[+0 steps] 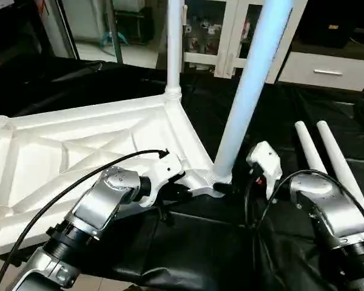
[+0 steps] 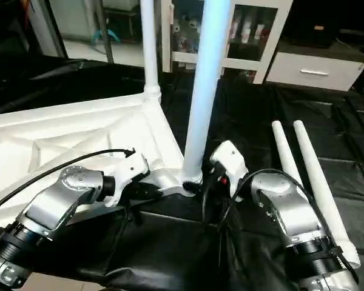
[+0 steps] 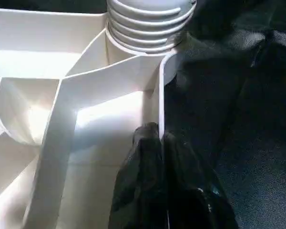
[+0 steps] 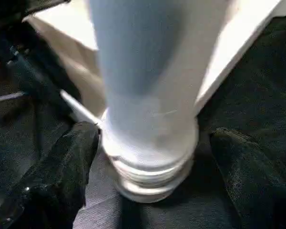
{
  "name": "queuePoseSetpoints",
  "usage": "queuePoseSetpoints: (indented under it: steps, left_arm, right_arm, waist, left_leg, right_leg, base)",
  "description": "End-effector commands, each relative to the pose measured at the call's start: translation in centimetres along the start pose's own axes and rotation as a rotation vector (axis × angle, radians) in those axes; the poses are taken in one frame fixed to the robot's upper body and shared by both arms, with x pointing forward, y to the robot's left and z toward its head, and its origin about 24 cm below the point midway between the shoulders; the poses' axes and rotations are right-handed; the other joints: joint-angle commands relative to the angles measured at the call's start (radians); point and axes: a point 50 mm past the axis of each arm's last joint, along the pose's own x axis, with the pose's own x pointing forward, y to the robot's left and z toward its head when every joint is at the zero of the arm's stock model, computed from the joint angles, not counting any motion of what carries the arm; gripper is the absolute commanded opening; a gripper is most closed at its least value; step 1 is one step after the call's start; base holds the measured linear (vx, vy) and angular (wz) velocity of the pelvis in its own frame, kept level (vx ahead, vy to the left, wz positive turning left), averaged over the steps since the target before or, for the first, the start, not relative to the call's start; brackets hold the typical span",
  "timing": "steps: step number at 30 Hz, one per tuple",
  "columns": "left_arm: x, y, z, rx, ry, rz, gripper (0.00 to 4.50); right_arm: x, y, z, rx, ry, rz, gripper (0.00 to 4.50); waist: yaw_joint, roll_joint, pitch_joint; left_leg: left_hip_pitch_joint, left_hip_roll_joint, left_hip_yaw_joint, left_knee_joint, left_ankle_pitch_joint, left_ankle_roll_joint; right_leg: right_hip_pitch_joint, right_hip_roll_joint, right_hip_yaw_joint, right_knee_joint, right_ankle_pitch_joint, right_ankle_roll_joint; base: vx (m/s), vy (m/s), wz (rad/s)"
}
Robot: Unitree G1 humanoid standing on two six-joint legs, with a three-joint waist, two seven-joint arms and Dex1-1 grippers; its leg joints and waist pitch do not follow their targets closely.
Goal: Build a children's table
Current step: Rotate leg to tighten
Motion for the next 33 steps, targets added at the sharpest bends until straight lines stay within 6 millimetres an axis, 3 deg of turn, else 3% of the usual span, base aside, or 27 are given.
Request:
queuePoseSetpoints:
  steps: [1,12,13,24,29,33]
  left_arm:
    - [0.4,-0.6,-1.1,-0.032,0.049,-0.043,0.0]
    - [0.2,-0.7,-1.1,-0.035,0.053,-0.044,0.0]
    - [0.2,-0.7,-1.1,-0.035,0.055,-0.045,0.0]
    - [0.2,-0.7,-1.2,-0.038,0.062,-0.053,0.0]
    - [0.5,-0.2,-0.9,-0.064,0.036,-0.002,0.0]
    - [1.5,0.9,-0.3,-0.1,0.008,0.089,0.0]
  right_arm:
    - [0.1,-0.1,0.4,-0.031,-0.002,0.012,4.08]
    - [0.7,0.0,0.5,-0.022,-0.043,0.015,3.22]
    - [0.7,0.0,0.4,-0.022,-0.045,0.016,2.97]
    - [0.8,0.2,0.0,-0.006,-0.058,0.014,2.65]
    - [1.5,-1.1,-0.2,0.053,-0.093,-0.188,2.65]
    - [2.5,-1.9,-0.9,0.167,-0.096,-0.396,2.64]
  waist:
    - [0.003,-0.008,-0.055]
    - [0.004,-0.006,-0.057]
    - [0.004,-0.003,-0.057]
    - [0.003,-0.004,-0.058]
    - [-0.004,-0.004,-0.056]
    - [-0.011,-0.002,-0.053]
  left_leg:
    - [0.007,0.058,-0.026,-0.07,-0.167,0.047]
    - [0.006,0.057,-0.026,-0.068,-0.147,0.053]
    - [0.007,0.056,-0.026,-0.068,-0.147,0.054]
    - [0.007,0.056,-0.025,-0.066,-0.148,0.055]
    - [0.003,0.054,-0.027,-0.069,-0.167,0.039]
    - [0.011,0.051,-0.029,-0.073,-0.239,0.005]
  right_leg:
    - [0.045,-0.065,0.042,-0.064,-0.205,-0.232]
    - [0.048,-0.064,0.04,-0.059,-0.17,-0.247]
    - [0.047,-0.064,0.04,-0.059,-0.168,-0.249]
    - [0.049,-0.063,0.04,-0.057,-0.156,-0.256]
    - [0.049,-0.064,0.039,-0.062,-0.204,-0.246]
    - [0.04,-0.062,0.038,-0.075,-0.323,-0.209]
  base:
    - [0.0,0.0,0.0]
    - [0.0,0.0,0.0]
    - [0.0,0.0,0.0]
    - [0.0,0.0,0.0]
    - [0.0,0.0,0.0]
    - [0.0,0.0,0.0]
